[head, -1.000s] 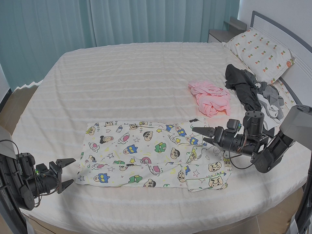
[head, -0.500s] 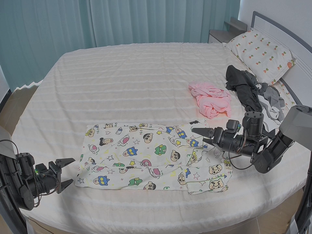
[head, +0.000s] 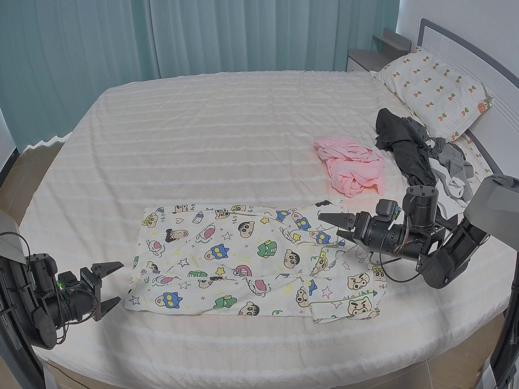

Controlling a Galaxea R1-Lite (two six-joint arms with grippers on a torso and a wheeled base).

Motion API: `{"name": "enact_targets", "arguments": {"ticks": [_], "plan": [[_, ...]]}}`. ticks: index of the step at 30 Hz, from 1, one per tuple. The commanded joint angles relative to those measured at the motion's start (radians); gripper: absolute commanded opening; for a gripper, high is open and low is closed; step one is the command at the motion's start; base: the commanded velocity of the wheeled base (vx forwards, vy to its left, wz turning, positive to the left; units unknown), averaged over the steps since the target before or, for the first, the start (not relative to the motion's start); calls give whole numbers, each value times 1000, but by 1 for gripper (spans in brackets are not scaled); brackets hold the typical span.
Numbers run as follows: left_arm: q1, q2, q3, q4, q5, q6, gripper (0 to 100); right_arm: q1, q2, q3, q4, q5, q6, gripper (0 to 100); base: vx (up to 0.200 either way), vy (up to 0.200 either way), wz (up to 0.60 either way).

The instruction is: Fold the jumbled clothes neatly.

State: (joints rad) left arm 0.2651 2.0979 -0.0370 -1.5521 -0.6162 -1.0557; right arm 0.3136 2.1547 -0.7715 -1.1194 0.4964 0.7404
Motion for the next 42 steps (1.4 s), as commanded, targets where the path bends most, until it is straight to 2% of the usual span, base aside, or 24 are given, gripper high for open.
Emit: {"name": "enact_targets", "arguments": {"ticks": [1, 6, 19, 21, 25, 28, 30, 33, 35, 36, 39, 40, 41, 42], "plan": [[0, -1, 0, 0, 0, 3, 100, 5, 2, 1, 0, 1, 0, 100, 200, 0, 0], [0, -1, 0, 0, 0, 3, 100, 7, 1, 6, 0, 1, -1, 100, 200, 0, 0], [-1, -4, 0, -2, 0, 11, 100, 7, 2, 6, 0, 2, -1, 100, 0, 0, 0], [-4, -15, 2, -3, -5, 54, 100, 13, 1, 8, 0, 1, 0, 100, 0, 0, 0], [-10, -13, -9, -3, -25, 353, 100, 19, -1, 14, -2, 1, -1, 100, 0, 0, 0], [-52, 7, -69, 3, -27, 543, 100, 19, 1, 14, 0, -1, -1, 100, 0, 0, 0], [-61, 8, -78, 6, -27, 569, 100, 19, 1, 14, -2, -1, -1, 100, 0, 0, 0], [-121, 40, -126, 49, -27, 714, 100, 21, 1, 15, -2, -2, -3, 100, 0, 0, 0], [-135, 50, -142, 81, -27, 746, 100, 22, 1, 15, 0, -2, -3, 100, 0, 0, 0], [-149, 59, -190, 170, -25, 800, 100, 25, 2, 15, 0, -2, -3, 100, 0, 0, 0], [-156, 53, -285, 380, -14, 856, 100, 27, 4, 15, 0, -2, -3, 100, 0, 0, 0], [-156, 51, -290, 391, -13, 859, 100, 27, 4, 15, 0, -2, -3, 100, 0, 0, 0], [-155, 45, -342, 523, 29, 904, 100, 28, 4, 23, 0, -2, -4, 100, 0, 0, 0], [-155, 42, -351, 547, 44, 918, 100, 28, 5, 24, -2, -2, -6, 100, 0, 0, 0]]}}
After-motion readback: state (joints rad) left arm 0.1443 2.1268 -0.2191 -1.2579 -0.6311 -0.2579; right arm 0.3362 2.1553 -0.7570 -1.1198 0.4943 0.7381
